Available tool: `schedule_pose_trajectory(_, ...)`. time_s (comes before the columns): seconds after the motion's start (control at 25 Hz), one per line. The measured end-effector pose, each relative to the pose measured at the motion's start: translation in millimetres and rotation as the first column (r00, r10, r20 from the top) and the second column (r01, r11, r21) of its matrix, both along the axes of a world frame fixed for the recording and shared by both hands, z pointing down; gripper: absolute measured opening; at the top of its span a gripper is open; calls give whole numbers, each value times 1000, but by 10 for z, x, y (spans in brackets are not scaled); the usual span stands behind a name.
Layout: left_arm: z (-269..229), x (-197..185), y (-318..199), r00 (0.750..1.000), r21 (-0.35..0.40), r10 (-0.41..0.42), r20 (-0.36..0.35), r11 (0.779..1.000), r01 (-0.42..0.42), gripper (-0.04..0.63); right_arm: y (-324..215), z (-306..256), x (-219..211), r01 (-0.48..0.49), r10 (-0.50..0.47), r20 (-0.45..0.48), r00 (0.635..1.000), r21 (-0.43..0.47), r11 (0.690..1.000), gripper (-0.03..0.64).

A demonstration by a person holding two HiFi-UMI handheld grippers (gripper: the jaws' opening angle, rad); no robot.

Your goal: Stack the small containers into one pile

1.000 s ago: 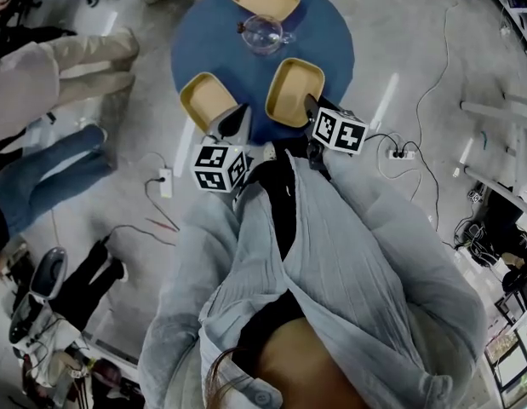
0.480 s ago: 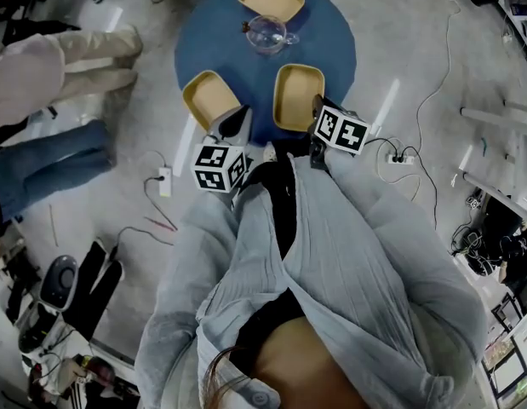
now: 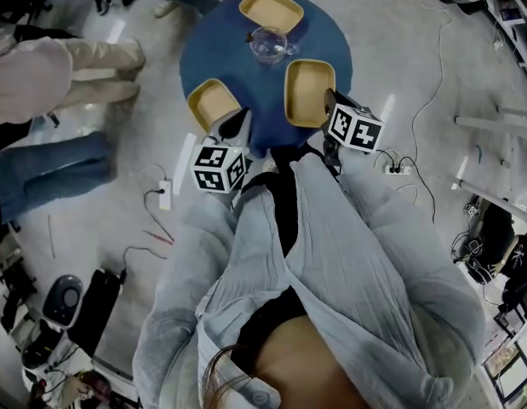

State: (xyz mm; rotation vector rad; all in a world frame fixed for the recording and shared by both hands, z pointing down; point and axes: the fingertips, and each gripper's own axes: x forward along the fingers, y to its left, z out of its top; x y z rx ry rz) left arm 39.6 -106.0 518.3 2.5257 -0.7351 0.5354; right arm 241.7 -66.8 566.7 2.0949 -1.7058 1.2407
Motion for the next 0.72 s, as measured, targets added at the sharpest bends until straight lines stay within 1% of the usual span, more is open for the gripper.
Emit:
schedule_pose_trajectory(0.16, -78, -15, -108, 999, -3, -19, -28, 1000, 19, 11, -167, -206, 103, 69, -68, -50, 996, 25, 997, 26)
schedule_pose_trajectory(0.28, -152, 28, -180, 999, 8, -26, -43, 1000, 26, 11, -257, -316, 207, 103, -101, -54, 993, 41, 994, 27)
schedule_pose_trajectory(0.44, -222, 88, -314, 997, 17, -42, -64, 999, 43, 11, -404, -384, 318, 147, -145, -66, 987, 27, 989, 26)
schedule_pose_trajectory(0.6, -279, 151, -460, 995, 17, -57, -78, 998, 58, 11, -648, -452, 394, 201, -199, -65, 978, 25, 979, 27)
schedule_pose_trajectory(0.72, -308, 197, -600, 995, 22, -70, -76, 997, 71, 11, -885, -521, 460, 252, -249, -74, 966, 24, 968, 26)
